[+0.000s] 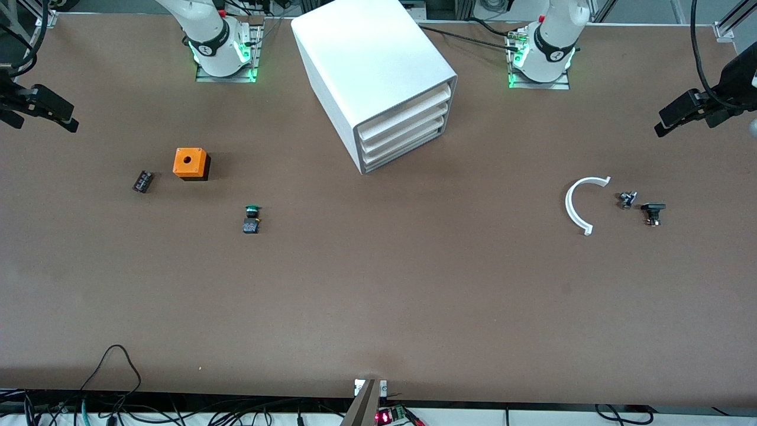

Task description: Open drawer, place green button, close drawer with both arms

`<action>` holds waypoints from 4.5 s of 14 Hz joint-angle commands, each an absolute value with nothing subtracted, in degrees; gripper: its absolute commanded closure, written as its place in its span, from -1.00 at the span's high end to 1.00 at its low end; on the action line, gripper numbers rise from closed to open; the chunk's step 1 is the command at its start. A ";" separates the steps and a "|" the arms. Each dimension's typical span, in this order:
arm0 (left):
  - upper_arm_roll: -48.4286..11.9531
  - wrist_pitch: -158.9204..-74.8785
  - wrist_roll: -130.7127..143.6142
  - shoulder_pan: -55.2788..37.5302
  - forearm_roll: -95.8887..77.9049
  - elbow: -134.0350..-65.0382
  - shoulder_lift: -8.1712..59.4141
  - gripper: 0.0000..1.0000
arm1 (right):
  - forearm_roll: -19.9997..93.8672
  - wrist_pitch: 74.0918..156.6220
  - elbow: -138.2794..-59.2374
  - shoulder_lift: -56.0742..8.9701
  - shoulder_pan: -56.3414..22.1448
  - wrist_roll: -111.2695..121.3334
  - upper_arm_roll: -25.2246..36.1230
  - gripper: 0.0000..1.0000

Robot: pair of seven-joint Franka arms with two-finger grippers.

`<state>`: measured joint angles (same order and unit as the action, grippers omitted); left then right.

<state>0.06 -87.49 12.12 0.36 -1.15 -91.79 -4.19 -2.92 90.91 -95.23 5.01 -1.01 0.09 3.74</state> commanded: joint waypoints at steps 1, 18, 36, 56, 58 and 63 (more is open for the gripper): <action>0.00 -86.04 10.82 0.18 -0.62 -90.69 -3.86 1.00 | -3.08 89.47 -93.52 4.39 -1.05 0.70 3.60 1.00; -0.35 -89.46 10.81 -0.17 -3.33 -90.87 -1.49 1.00 | -2.99 89.47 -92.03 -1.84 -1.06 0.52 3.52 1.00; -5.27 -94.75 -5.08 -0.97 -38.01 -103.87 22.75 1.00 | -0.79 89.74 -92.11 -4.30 -1.05 0.09 3.25 1.00; -12.83 -108.72 -35.86 -15.47 -70.05 -119.53 37.26 0.13 | 4.75 109.68 -94.94 -17.29 -10.45 -3.08 2.20 1.00; -12.83 -108.72 -35.68 -15.47 -70.05 -119.79 37.27 -0.87 | 4.57 109.77 -92.65 -21.86 -13.61 -5.34 2.29 1.00; -6.53 -108.90 -35.86 -14.77 -68.91 -117.70 36.56 -1.00 | 3.69 114.61 -91.85 -27.94 -15.47 -11.51 2.29 1.00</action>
<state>-11.15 -106.90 -34.56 -14.98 -69.40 -118.15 36.44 3.97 114.69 -93.65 -26.30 -15.39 -10.49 1.80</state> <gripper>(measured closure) 0.793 0.000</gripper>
